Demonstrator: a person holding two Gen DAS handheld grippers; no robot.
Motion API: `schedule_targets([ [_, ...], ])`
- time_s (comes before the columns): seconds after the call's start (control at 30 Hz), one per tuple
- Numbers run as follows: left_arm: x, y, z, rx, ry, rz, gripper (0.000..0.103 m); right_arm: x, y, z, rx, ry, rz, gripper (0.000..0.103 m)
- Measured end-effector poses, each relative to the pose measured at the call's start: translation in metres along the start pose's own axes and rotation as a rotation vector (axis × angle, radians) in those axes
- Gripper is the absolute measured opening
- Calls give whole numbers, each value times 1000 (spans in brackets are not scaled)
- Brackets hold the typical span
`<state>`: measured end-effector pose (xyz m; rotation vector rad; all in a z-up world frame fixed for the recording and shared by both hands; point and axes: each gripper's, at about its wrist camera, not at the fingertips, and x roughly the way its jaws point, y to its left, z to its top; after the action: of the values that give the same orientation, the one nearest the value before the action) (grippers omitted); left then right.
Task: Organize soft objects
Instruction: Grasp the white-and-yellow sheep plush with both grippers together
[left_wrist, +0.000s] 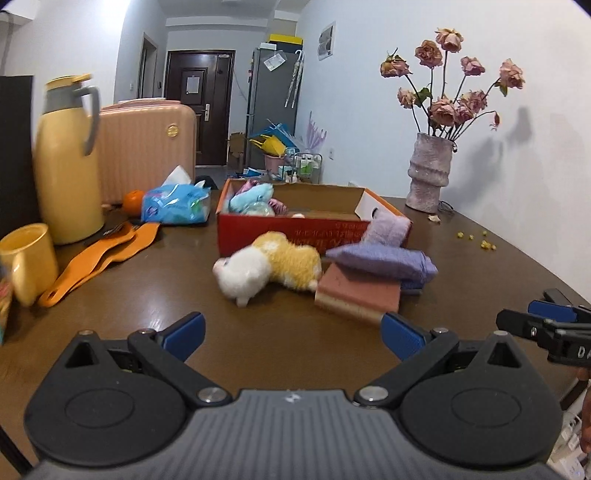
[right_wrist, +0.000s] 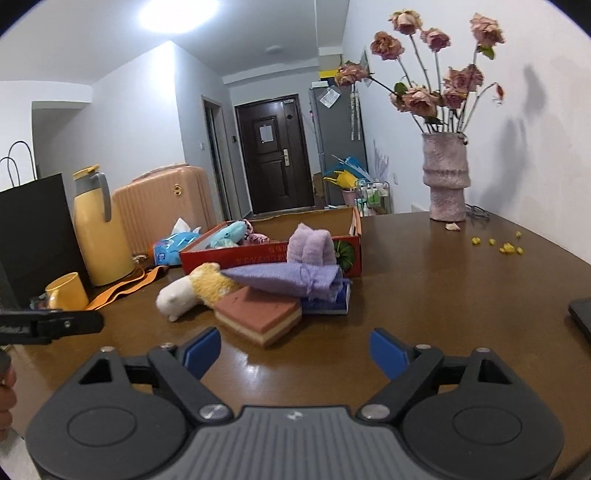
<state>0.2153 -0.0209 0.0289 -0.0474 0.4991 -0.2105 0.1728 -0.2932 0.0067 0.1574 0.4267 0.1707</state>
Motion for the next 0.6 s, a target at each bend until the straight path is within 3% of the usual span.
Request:
schedule_targets([
  [0.13, 39, -1, 25, -2, 1, -7, 103, 33, -8, 21, -4, -2, 4, 83],
  [0.3, 81, 19, 44, 49, -37, 69, 103, 74, -2, 42, 10, 12, 95, 74],
  [0.37, 100, 35, 46, 16, 11, 111, 103, 91, 9, 49, -19, 17, 130, 68],
  [0.5, 131, 58, 44, -62, 79, 60, 103, 136, 34, 68, -73, 22, 222, 65],
  [0.6, 142, 73, 46, -149, 89, 66, 101, 182, 50, 81, -105, 87, 283, 60],
])
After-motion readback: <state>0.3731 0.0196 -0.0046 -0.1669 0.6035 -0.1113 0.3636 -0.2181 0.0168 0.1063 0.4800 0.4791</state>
